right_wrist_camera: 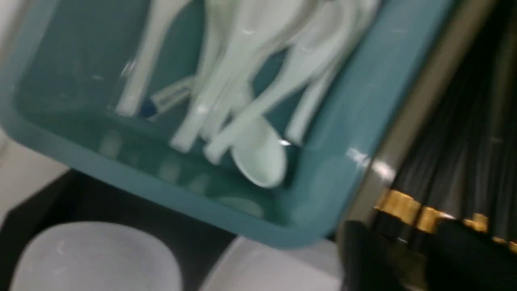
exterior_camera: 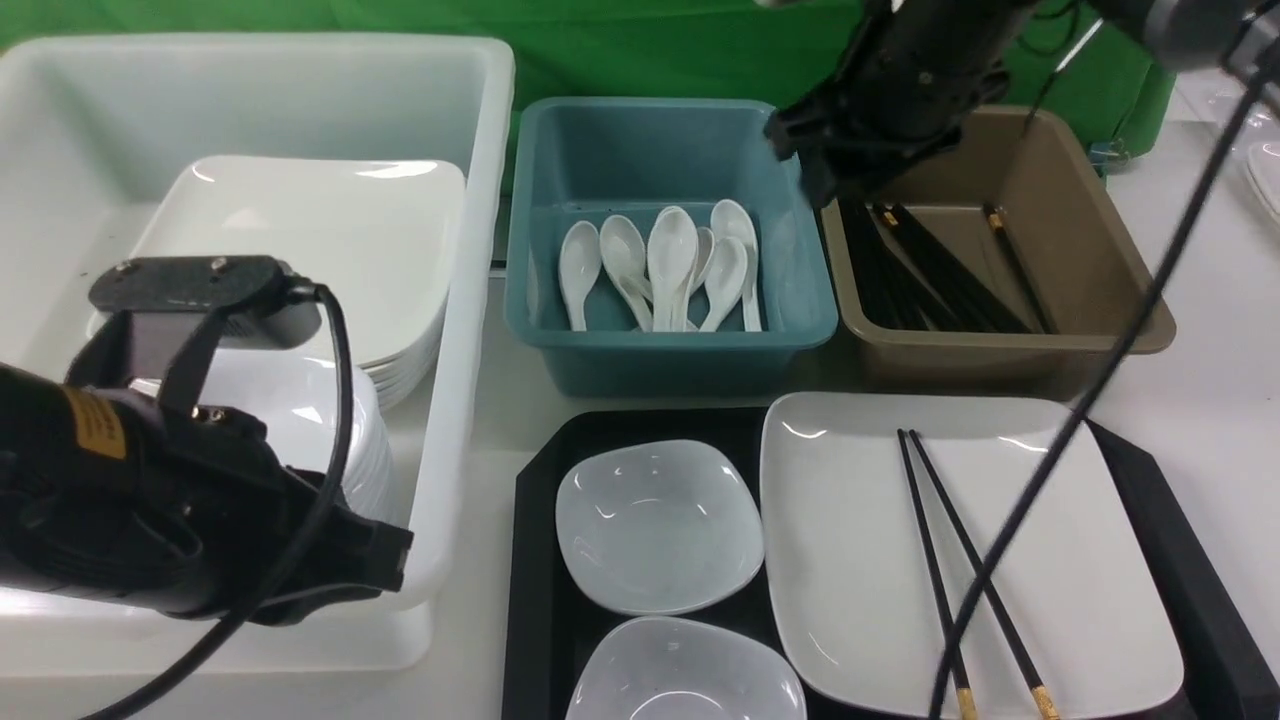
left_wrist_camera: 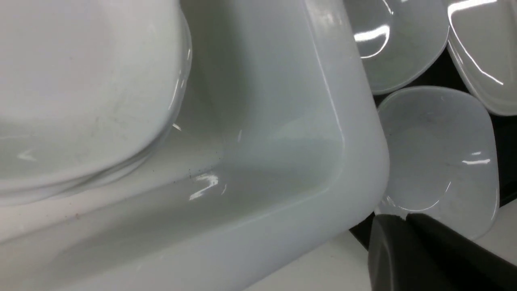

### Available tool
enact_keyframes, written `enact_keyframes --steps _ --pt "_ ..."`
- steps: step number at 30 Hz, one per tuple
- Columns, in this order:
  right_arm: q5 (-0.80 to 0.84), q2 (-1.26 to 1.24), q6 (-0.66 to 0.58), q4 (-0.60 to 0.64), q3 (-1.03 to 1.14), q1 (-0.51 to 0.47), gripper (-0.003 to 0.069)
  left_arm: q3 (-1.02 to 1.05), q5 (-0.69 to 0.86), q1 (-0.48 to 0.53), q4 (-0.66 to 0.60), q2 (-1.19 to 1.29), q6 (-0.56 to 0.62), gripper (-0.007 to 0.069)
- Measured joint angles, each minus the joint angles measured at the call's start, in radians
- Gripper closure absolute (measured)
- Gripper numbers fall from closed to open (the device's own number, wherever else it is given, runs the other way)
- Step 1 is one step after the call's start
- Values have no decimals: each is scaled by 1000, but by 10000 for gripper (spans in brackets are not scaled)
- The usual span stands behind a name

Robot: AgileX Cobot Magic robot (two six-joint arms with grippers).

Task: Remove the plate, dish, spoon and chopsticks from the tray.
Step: Use the right arm to grab a pair of chopsticks from the plate

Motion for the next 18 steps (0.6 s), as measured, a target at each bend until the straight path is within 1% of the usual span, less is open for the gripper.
enact_keyframes --steps 1,2,3,4,5,6,8,10,12,13,18 --pt "0 -9 0 -6 9 0 492 0 0 0 0 0 0 616" --pt "0 -84 16 -18 96 -1 576 0 -1 0 0 0 0 616" --pt "-1 -134 29 -21 149 -1 598 0 -1 0 1 0 0 616" --pt "-2 -191 42 -24 254 -1 600 0 -1 0 1 0 0 616" --pt "-2 -233 49 -25 333 0 587 0 -1 0 1 0 0 616" --pt "-3 -249 50 -26 366 0 576 0 -1 0 1 0 0 616" --pt "-9 -317 74 -27 560 0 456 0 -1 0 1 0 0 616" --pt "-59 -337 114 -28 724 0 265 0 -1 0 0 0 0 616" --pt "-124 -332 140 -28 810 0 151 0 -1 0 0 0 0 616" --pt "-181 -320 165 -28 887 0 62 0 1 0 0 0 0 616" --pt "-281 -252 212 -28 981 0 -22 0 19 0 0 0 0 616"
